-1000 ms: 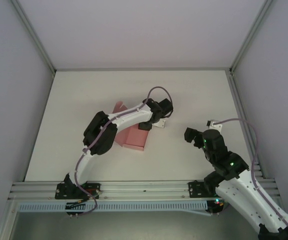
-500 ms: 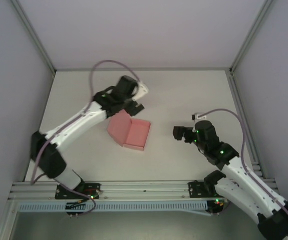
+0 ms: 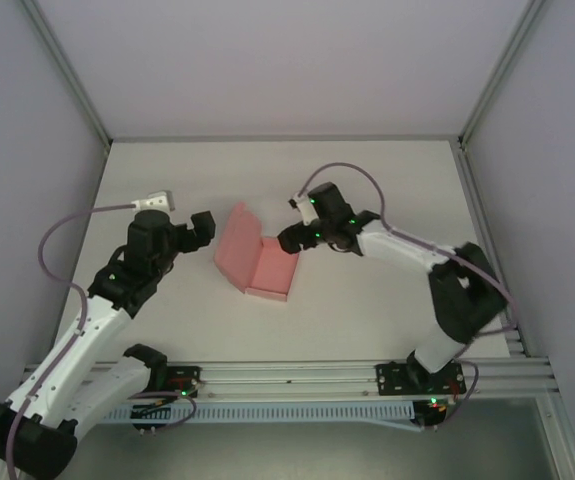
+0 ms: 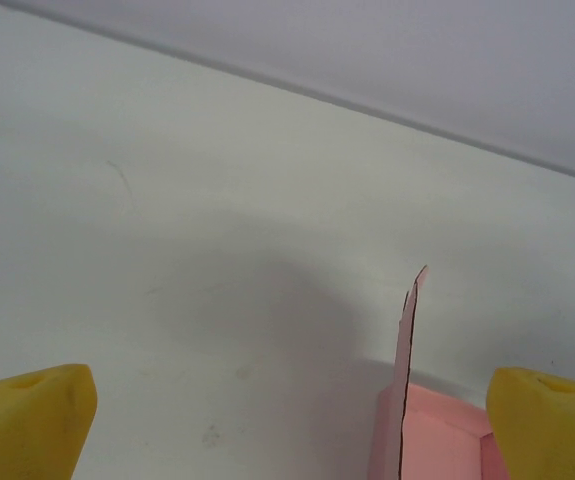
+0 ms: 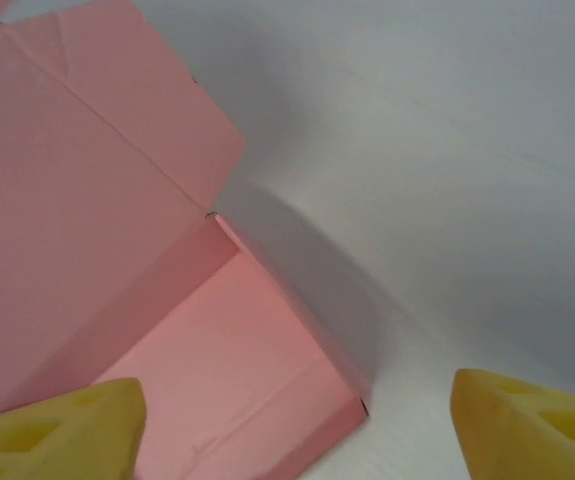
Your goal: Assemble paper box
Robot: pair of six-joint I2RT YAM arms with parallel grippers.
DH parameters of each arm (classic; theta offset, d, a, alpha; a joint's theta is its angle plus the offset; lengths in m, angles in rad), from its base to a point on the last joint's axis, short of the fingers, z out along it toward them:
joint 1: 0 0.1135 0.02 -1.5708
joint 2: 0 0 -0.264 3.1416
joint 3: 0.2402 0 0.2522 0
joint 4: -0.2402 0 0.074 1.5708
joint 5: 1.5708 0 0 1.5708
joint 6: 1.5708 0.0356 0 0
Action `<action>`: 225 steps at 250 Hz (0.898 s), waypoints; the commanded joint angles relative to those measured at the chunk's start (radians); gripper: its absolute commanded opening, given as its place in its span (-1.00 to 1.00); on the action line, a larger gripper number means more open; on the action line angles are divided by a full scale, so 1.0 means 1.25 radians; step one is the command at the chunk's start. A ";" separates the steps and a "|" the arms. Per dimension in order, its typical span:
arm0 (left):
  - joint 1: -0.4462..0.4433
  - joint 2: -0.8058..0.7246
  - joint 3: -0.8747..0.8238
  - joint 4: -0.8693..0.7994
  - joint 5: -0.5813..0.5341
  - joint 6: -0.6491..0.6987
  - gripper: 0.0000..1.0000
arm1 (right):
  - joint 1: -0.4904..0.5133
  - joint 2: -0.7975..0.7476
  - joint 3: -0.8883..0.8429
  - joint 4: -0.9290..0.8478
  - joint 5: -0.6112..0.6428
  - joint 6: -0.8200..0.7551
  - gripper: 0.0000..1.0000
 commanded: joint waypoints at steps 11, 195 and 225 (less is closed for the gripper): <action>0.007 0.014 -0.007 -0.054 -0.021 -0.050 0.99 | 0.016 0.158 0.144 -0.083 -0.034 -0.068 0.29; 0.008 0.019 -0.016 -0.040 -0.027 -0.046 1.00 | 0.089 0.114 0.024 -0.047 0.361 0.209 -1.00; 0.008 0.043 -0.011 -0.026 -0.011 -0.044 0.99 | 0.119 0.097 0.019 -0.182 0.555 0.395 -1.00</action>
